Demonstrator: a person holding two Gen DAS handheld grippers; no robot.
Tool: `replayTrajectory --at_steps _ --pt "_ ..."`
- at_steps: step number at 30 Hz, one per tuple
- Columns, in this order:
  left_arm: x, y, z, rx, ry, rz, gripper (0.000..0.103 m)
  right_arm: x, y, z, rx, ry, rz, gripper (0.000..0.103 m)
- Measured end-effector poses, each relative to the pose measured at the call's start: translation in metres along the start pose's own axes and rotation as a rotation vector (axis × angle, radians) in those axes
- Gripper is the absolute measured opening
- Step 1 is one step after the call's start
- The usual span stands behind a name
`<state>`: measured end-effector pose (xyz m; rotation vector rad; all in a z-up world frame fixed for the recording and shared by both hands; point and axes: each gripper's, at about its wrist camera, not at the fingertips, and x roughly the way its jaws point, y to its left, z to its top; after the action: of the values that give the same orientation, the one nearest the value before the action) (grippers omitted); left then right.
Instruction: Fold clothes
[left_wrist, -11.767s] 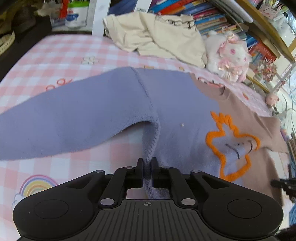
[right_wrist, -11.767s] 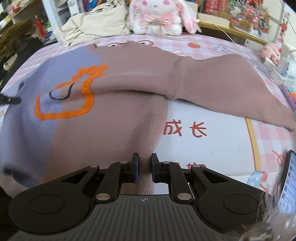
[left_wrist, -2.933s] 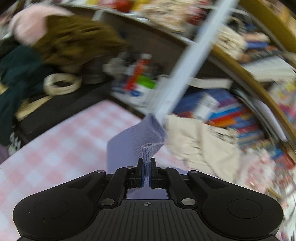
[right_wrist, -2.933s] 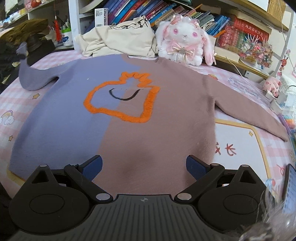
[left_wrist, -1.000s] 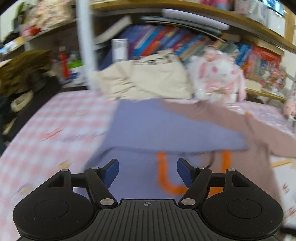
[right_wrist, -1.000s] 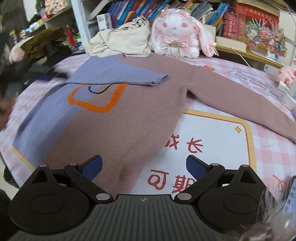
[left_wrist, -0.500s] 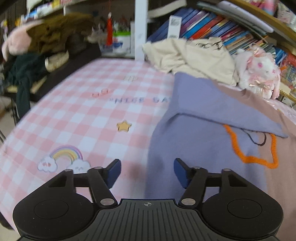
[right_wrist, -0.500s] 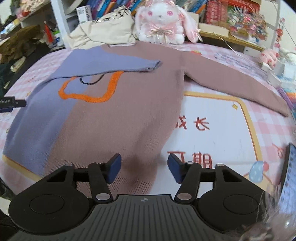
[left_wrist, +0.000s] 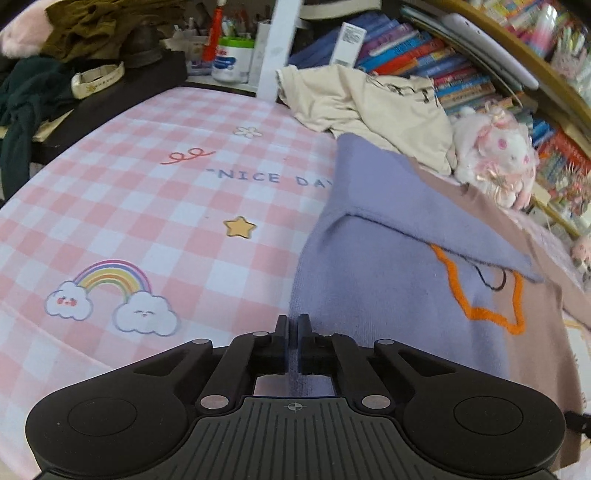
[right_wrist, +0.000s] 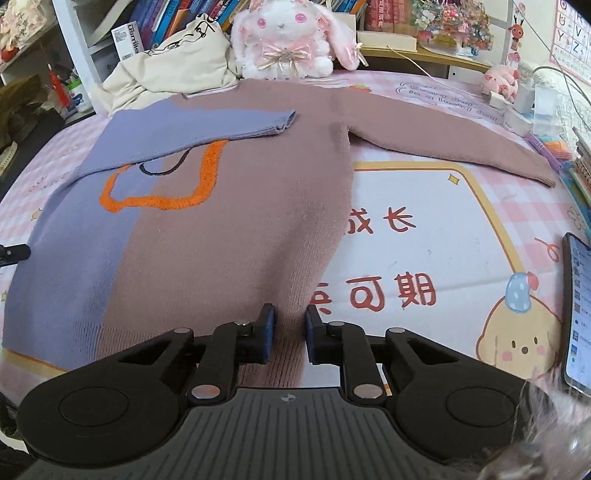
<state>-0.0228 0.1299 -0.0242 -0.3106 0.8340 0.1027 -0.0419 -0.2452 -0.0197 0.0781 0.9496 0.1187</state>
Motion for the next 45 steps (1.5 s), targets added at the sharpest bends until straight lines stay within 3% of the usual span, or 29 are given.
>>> replayTrajectory --at_steps 5,23,27,31,34,38,45 --pt "-0.006 0.013 0.001 0.017 0.011 0.012 0.002 -0.001 0.01 -0.003 -0.019 0.015 0.031 0.016" --pt "-0.008 0.012 -0.002 0.081 0.034 0.005 0.008 0.0 0.017 -0.006 0.009 0.007 -0.009 0.018" --pt "-0.016 0.001 -0.002 0.122 0.003 0.003 0.028 -0.004 0.016 -0.004 0.029 -0.003 -0.026 0.024" --pt "-0.031 -0.017 -0.002 0.184 -0.059 -0.022 0.07 -0.014 0.02 -0.001 0.028 -0.055 -0.035 0.052" --pt "-0.037 -0.032 -0.005 0.25 -0.084 -0.044 0.081 -0.021 0.026 0.001 0.011 -0.099 -0.05 0.078" --pt "-0.038 -0.047 -0.013 0.333 -0.07 -0.051 0.088 -0.028 0.033 0.001 -0.01 -0.137 -0.079 0.093" --pt "-0.035 -0.049 -0.021 0.347 -0.044 -0.083 0.092 -0.034 0.036 -0.007 -0.011 -0.146 -0.13 0.098"
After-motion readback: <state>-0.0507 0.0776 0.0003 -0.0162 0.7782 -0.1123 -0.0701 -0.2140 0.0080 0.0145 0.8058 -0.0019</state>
